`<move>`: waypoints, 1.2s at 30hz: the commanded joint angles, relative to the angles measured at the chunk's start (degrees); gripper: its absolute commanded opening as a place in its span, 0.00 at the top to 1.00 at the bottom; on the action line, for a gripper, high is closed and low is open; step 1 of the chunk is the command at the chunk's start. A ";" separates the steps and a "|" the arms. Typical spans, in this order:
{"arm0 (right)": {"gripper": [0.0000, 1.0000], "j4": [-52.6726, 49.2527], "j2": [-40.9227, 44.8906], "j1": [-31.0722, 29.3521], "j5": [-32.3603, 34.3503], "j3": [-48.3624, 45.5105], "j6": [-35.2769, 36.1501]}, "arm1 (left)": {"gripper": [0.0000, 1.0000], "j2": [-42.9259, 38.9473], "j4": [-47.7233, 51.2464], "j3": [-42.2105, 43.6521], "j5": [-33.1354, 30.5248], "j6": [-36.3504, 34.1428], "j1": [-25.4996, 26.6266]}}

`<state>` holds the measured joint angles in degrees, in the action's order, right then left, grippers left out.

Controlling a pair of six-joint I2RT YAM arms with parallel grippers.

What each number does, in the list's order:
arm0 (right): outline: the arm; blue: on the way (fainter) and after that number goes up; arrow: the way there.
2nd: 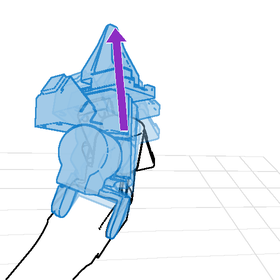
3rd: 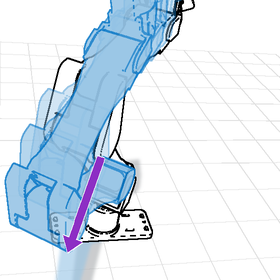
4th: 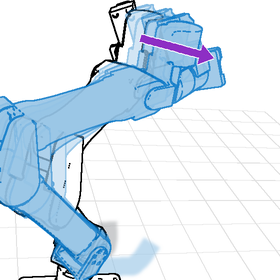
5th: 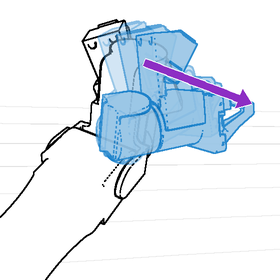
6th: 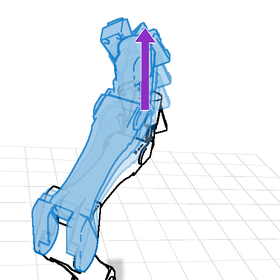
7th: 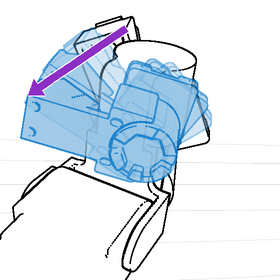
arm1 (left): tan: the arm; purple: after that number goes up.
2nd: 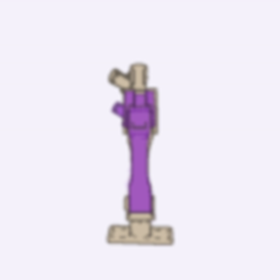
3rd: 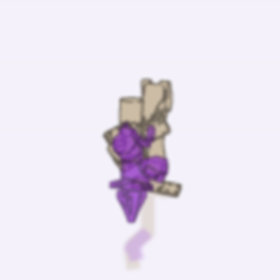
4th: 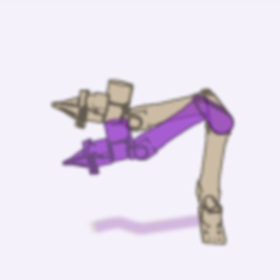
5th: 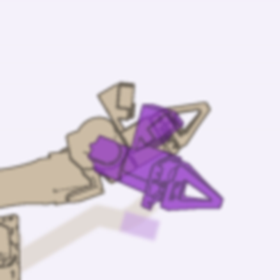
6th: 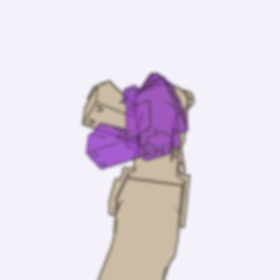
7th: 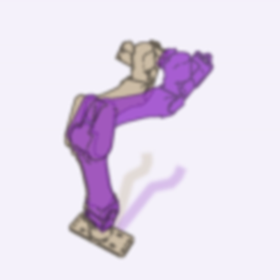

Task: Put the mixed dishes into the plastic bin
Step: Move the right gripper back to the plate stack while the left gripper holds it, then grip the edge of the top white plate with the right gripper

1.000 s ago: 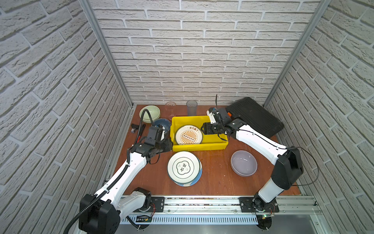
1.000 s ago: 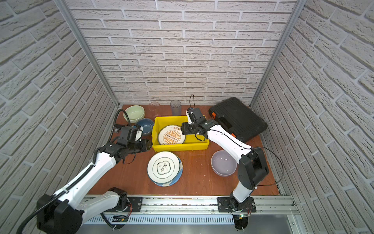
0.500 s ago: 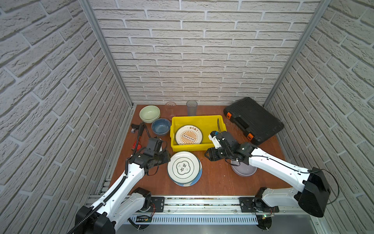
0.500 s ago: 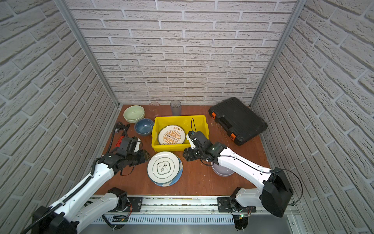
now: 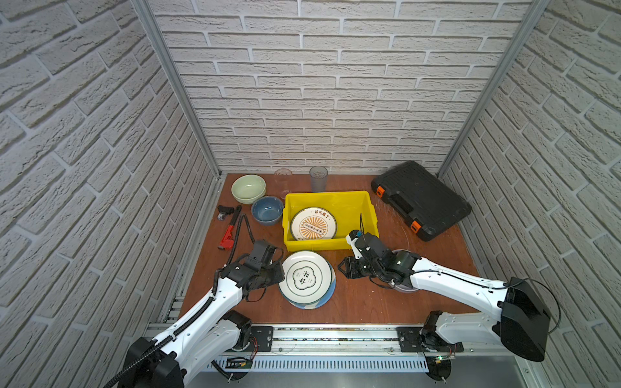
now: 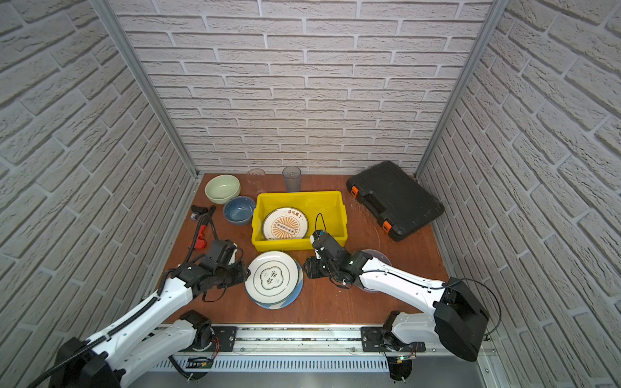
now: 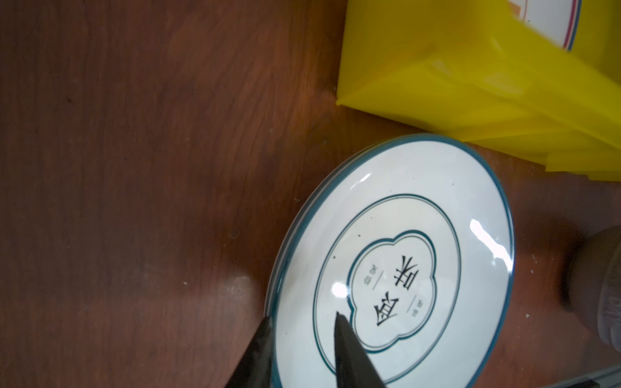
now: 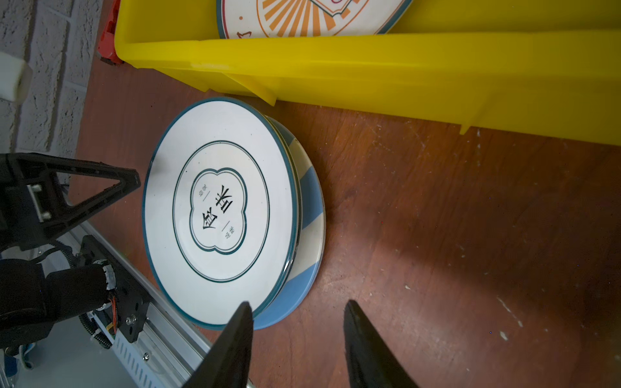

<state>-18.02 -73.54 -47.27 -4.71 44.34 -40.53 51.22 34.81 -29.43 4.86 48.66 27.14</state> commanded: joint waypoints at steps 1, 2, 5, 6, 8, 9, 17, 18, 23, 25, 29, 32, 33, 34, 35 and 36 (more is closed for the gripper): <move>0.55 4.00 -1.54 -1.14 0.84 -0.68 -1.97 | 0.70 -1.42 -1.01 1.58 -1.53 0.81 0.31; 0.56 4.34 -2.14 -1.34 0.80 -0.67 -2.17 | 0.70 -1.39 -1.14 1.98 -1.44 0.82 0.33; 0.58 5.96 -3.72 -1.75 0.67 -0.83 -3.03 | 0.73 -1.22 -1.89 2.76 -1.33 1.01 0.31; 0.58 6.57 -4.33 -1.91 0.51 -0.94 -3.31 | 0.74 -1.18 -2.40 3.00 -1.35 1.24 0.32; 0.58 7.81 -5.64 -2.00 0.19 -0.96 -3.77 | 0.75 -1.04 -3.03 3.39 -1.13 1.50 0.38; 0.59 8.36 -6.34 -2.09 -0.17 -0.84 -4.02 | 0.75 -0.87 -3.15 3.48 -1.25 1.38 0.33; 0.62 11.76 -10.46 -2.52 -0.91 -0.92 -5.67 | 0.82 0.55 -3.41 4.07 -0.92 0.70 0.40; 0.62 12.10 -10.72 -2.57 -0.91 -0.99 -5.79 | 0.83 0.55 -3.59 4.16 -0.83 0.81 0.40; 0.64 13.08 -11.86 -2.57 -0.91 -0.92 -5.96 | 0.86 0.84 -4.46 4.38 -0.64 0.91 0.38; 0.65 13.40 -12.39 -2.54 -1.12 -0.90 -6.09 | 0.87 1.26 -4.74 4.38 -0.51 0.86 0.43; 0.67 14.32 -13.34 -2.56 -1.26 -0.93 -6.60 | 0.87 2.07 -5.45 4.54 -0.25 0.91 0.38; 0.70 15.23 -13.81 -2.57 -1.51 -0.93 -7.01 | 0.87 2.39 -5.89 4.73 -0.12 0.91 0.37; 0.71 15.59 -13.91 -2.57 -1.68 -0.96 -7.01 | 0.87 2.43 -5.89 4.81 -0.12 0.91 0.37; 0.72 15.65 -13.91 -2.57 -1.78 -0.95 -7.10 | 0.87 2.47 -5.89 4.82 -0.12 0.91 0.37; 0.72 15.73 -13.91 -2.57 -1.88 -0.90 -7.10 | 0.87 2.56 -5.97 4.90 -0.20 0.91 0.42; 0.73 15.74 -13.91 -2.57 -1.96 -0.76 -7.10 | 0.87 2.52 -6.03 4.99 -0.20 0.82 0.39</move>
<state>-5.17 -87.59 -49.34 -6.00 44.07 -47.07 53.08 29.56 -25.76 4.38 49.71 27.16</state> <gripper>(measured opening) 0.276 0.132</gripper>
